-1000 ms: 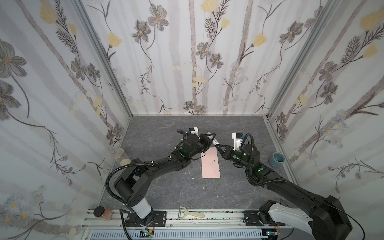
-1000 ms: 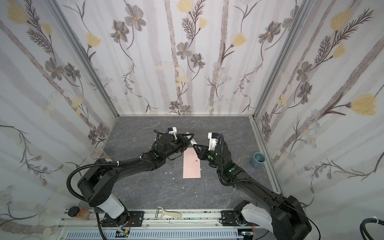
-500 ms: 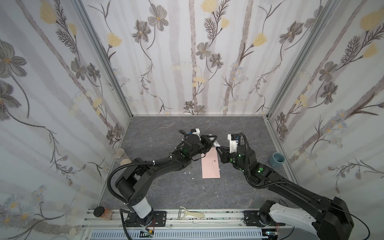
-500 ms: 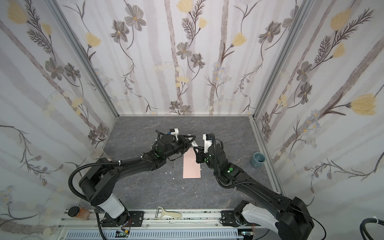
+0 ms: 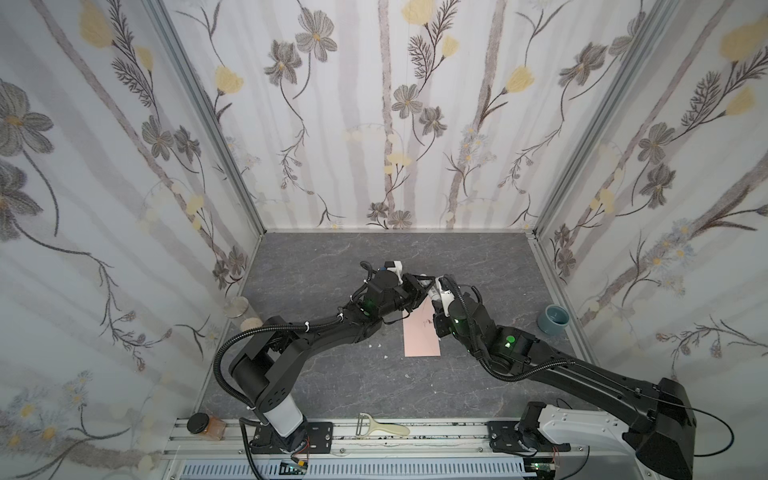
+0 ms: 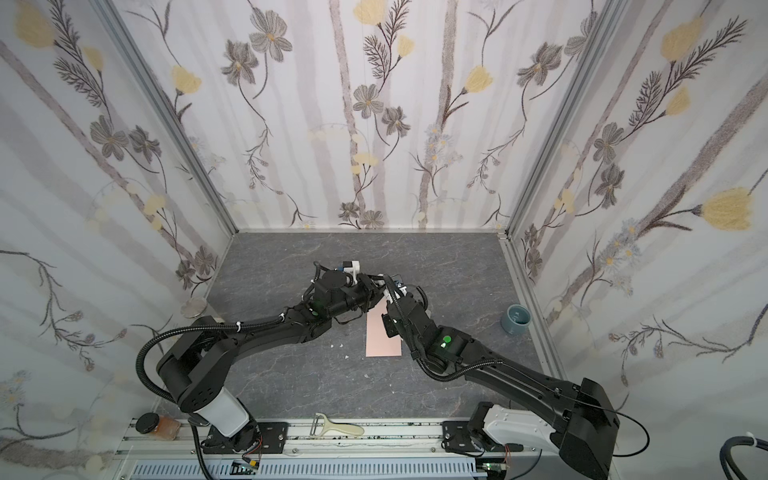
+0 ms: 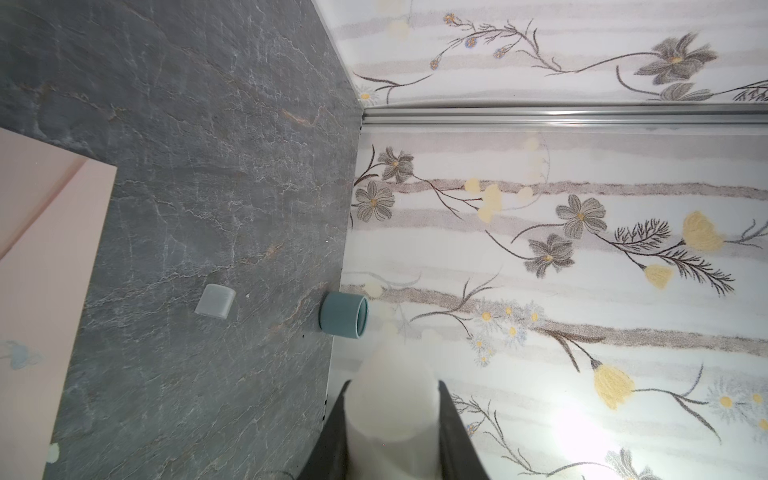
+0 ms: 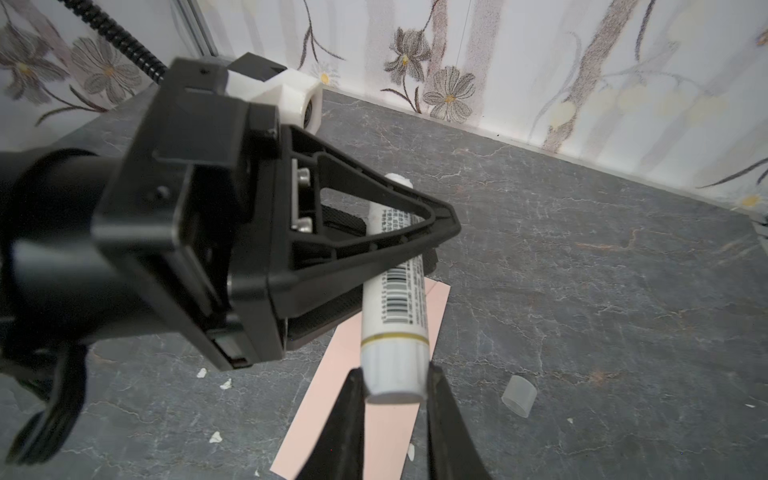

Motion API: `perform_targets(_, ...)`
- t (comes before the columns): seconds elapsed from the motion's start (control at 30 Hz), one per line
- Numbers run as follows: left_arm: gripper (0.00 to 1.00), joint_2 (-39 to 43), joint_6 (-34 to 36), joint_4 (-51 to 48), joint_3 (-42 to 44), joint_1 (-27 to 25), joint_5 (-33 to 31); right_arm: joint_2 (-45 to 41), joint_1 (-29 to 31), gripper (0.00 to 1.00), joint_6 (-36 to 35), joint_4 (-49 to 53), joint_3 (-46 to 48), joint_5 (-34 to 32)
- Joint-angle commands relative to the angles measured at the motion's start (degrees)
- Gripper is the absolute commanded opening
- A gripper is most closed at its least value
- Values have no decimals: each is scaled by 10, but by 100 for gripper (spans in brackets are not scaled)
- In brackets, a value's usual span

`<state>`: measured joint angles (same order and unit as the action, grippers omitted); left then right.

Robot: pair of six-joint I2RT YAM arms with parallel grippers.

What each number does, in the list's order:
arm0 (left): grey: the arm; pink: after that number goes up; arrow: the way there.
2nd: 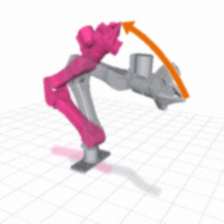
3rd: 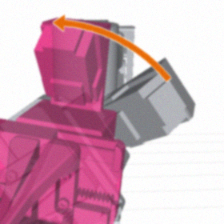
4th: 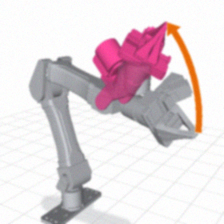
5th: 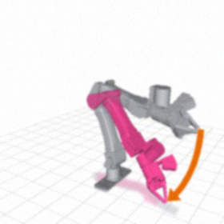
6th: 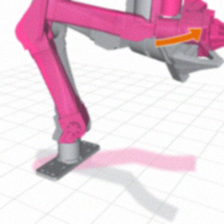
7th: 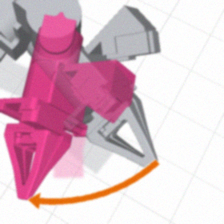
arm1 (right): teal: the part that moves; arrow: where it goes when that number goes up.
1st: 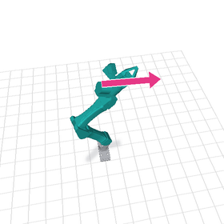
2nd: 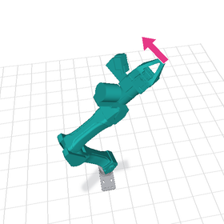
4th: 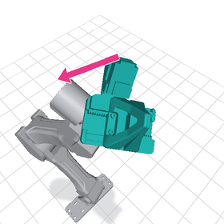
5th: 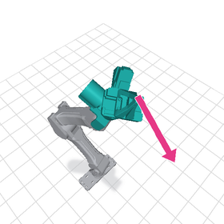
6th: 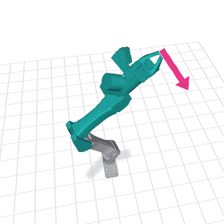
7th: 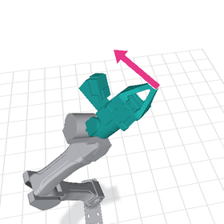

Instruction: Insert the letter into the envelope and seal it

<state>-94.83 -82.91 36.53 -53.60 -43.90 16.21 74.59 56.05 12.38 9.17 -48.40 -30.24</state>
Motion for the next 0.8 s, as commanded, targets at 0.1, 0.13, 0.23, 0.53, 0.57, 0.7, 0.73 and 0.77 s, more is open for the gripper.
perform_targets(0.1,0,12,-7,28,2,-7,45,30,49,11,-84,-2,-18,-80)
perform_targets(0.13,0,13,-7,28,2,-8,46,37,58,11,-94,2,-21,-98)
perform_targets(0.23,0,16,-8,28,3,-8,46,65,80,10,-121,12,-30,-153)
perform_targets(0.53,0,23,-11,28,3,-11,44,146,122,7,-179,15,-40,-284)
perform_targets(0.57,0,24,-11,28,4,-11,44,153,125,7,-184,14,-40,-296)
perform_targets(0.7,0,27,-12,28,3,-13,41,195,138,6,-206,3,-40,-343)
perform_targets(0.73,0,27,-13,28,2,-13,41,206,141,5,-209,2,-40,-354)
perform_targets(0.77,0,27,-13,28,3,-14,40,213,143,5,-213,0,-39,-362)
